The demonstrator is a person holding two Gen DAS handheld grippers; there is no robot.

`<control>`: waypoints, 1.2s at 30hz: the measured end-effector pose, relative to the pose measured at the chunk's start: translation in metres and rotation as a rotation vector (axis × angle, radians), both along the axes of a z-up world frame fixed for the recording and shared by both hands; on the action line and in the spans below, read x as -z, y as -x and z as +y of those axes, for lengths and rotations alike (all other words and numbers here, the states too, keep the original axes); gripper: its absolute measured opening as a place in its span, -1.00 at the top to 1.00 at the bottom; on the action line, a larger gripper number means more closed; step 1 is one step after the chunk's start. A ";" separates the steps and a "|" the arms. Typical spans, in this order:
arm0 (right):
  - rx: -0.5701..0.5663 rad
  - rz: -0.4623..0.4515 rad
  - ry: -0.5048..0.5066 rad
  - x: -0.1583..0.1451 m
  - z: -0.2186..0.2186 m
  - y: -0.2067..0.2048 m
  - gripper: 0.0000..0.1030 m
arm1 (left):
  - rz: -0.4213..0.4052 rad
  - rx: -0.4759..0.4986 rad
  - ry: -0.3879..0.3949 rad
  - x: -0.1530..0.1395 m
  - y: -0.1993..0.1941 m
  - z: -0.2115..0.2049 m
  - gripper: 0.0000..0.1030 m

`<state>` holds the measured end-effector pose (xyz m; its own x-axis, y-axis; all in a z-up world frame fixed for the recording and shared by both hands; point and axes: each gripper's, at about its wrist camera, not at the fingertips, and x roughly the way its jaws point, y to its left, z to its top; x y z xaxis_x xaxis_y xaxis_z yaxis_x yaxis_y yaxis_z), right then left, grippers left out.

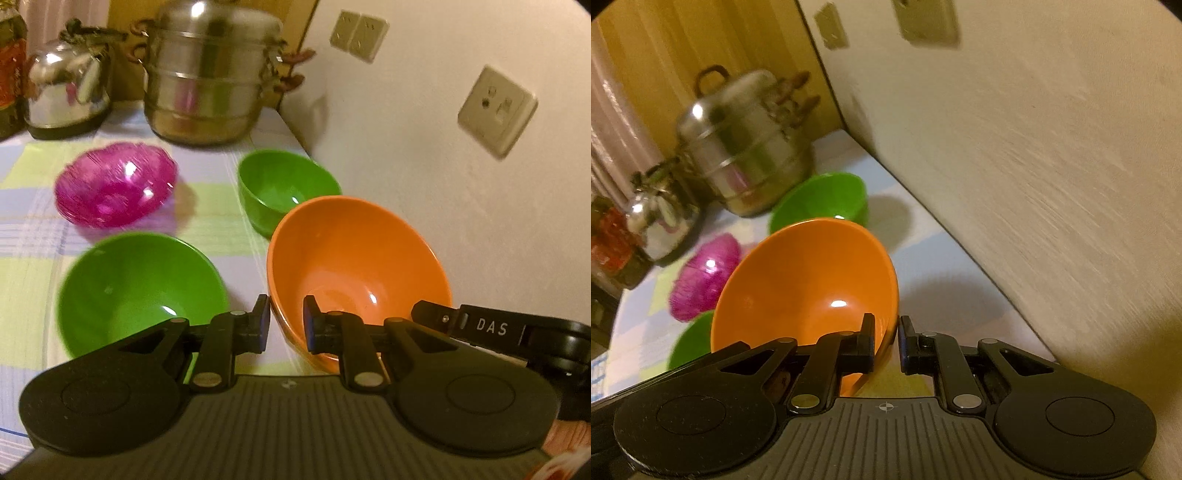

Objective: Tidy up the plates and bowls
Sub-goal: 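Lift the orange bowl with both tools and lower it into the large green bowl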

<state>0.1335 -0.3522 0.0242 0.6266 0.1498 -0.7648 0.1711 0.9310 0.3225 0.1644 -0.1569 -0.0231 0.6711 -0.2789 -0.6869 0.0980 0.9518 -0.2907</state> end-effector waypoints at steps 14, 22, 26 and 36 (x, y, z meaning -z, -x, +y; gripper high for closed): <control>-0.142 -0.023 -0.031 -0.015 0.081 -0.011 0.76 | -0.011 -0.132 -0.005 -0.020 0.016 0.087 0.68; -0.201 -0.004 -0.031 -0.009 0.113 -0.022 0.76 | 0.015 -0.179 -0.001 -0.011 0.019 0.117 0.68; -0.217 0.008 -0.021 -0.003 0.123 -0.026 0.76 | 0.032 -0.188 0.004 -0.003 0.018 0.125 0.68; -0.246 0.032 0.017 0.012 0.138 -0.031 0.76 | 0.075 -0.188 0.000 0.014 0.011 0.135 0.68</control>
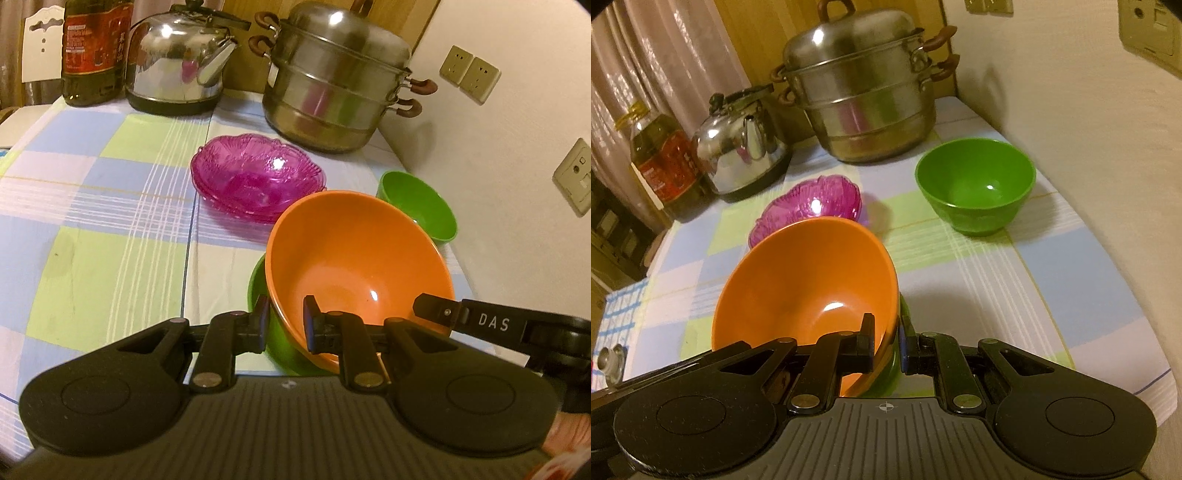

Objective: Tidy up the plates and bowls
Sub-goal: 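Lift the orange bowl with both tools and lower it into the large green bowl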

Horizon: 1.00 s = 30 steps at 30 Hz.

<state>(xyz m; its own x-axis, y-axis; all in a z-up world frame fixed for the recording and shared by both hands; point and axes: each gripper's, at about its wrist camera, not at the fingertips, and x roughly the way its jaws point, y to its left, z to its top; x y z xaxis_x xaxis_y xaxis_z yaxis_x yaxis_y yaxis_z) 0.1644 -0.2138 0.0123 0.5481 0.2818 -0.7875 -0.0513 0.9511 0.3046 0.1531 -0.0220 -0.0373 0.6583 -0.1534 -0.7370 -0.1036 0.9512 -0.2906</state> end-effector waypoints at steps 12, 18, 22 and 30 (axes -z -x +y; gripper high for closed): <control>-0.035 0.009 0.064 0.015 0.012 0.000 0.76 | 0.030 0.010 -0.017 0.013 -0.004 0.001 0.68; -0.048 0.015 0.086 0.019 0.016 -0.001 0.75 | 0.041 0.015 -0.025 0.018 -0.006 0.000 0.68; -0.051 0.015 0.098 0.022 0.017 -0.001 0.75 | 0.045 0.018 -0.023 0.020 -0.008 0.000 0.68; -0.057 0.016 0.106 0.025 0.018 -0.001 0.74 | 0.045 0.022 -0.035 0.021 -0.010 -0.001 0.68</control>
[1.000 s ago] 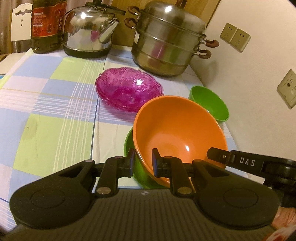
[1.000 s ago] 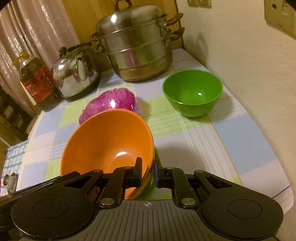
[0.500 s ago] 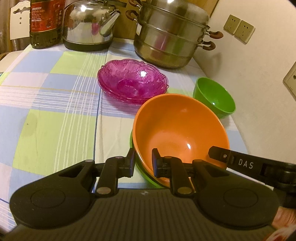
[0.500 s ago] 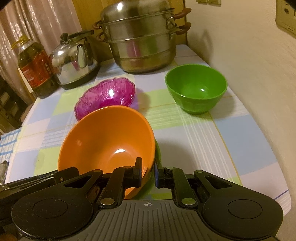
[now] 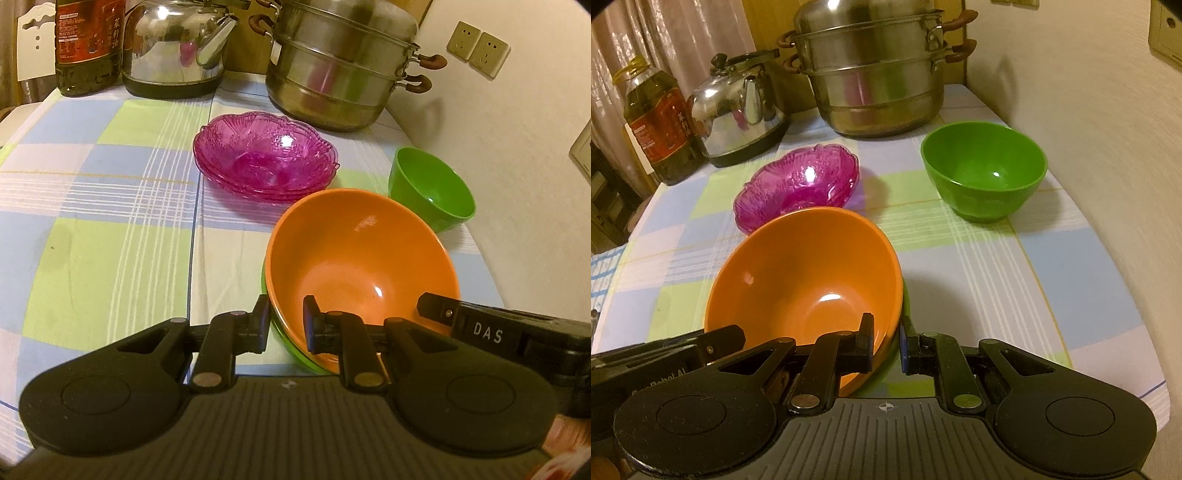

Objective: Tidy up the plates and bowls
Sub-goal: 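Lift the orange bowl with both tools and lower it into the large green bowl, then open both tools and pull them back from the orange bowl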

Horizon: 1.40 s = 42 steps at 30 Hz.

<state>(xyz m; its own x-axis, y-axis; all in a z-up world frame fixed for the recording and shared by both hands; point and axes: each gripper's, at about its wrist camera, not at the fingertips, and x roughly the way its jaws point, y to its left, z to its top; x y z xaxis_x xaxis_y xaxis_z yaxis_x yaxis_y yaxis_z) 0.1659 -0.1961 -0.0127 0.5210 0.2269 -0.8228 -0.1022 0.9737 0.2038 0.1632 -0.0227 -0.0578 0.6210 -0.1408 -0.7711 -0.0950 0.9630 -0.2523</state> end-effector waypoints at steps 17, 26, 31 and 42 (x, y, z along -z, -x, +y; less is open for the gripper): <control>0.105 -0.053 -0.147 -0.009 -0.029 0.013 0.68 | -0.025 -0.021 0.018 -0.007 0.003 0.006 0.68; 0.136 -0.019 -0.220 -0.003 -0.039 0.009 0.71 | -0.028 -0.016 0.019 -0.008 0.006 0.004 0.68; 0.156 0.017 -0.252 0.003 -0.043 0.007 0.72 | -0.037 -0.021 0.020 -0.010 0.008 0.005 0.68; 0.165 -0.012 -0.218 -0.016 -0.048 0.025 0.26 | -0.066 -0.024 0.028 -0.026 0.024 0.010 0.67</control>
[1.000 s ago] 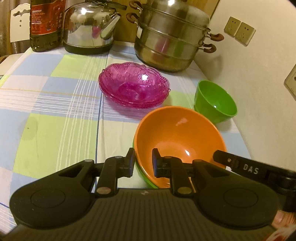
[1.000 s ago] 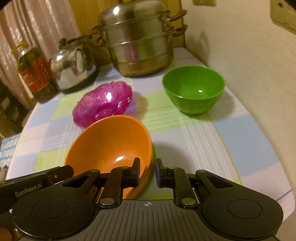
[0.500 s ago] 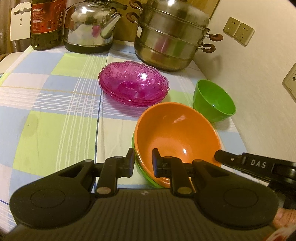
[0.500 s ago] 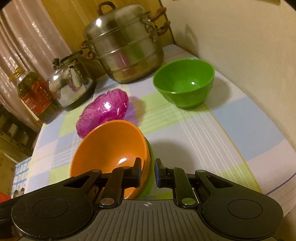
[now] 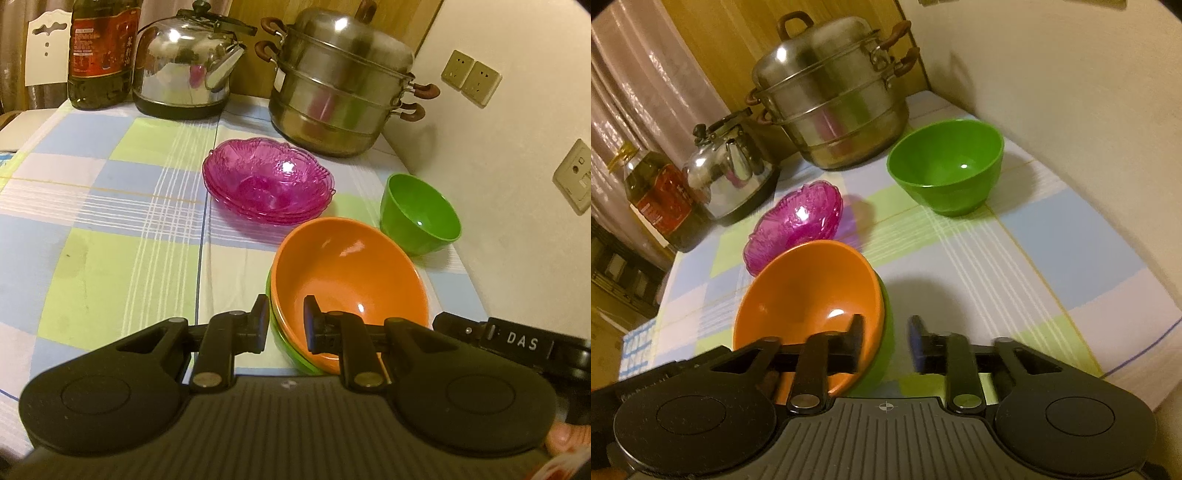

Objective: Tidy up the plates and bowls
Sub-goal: 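Open both tools and pull them back from the orange bowl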

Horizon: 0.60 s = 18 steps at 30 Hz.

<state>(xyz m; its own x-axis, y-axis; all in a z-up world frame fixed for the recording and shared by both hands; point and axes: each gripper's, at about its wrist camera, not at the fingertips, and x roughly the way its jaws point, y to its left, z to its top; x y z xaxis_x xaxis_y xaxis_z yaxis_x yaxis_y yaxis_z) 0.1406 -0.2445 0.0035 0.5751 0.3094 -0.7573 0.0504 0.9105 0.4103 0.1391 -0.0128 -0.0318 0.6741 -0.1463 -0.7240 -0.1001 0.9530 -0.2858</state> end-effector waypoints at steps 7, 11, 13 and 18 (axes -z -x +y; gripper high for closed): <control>-0.011 0.003 0.109 -0.012 -0.002 0.023 0.14 | -0.006 0.041 -0.025 -0.012 0.011 -0.012 0.50; -0.006 -0.005 0.155 -0.019 -0.007 0.035 0.13 | -0.009 0.073 -0.040 -0.019 0.017 -0.025 0.40; -0.001 -0.012 0.180 -0.023 -0.010 0.041 0.13 | -0.014 0.094 -0.045 -0.023 0.021 -0.033 0.30; 0.017 -0.015 0.222 -0.032 -0.020 0.050 0.13 | -0.027 0.139 -0.055 -0.031 0.029 -0.052 0.21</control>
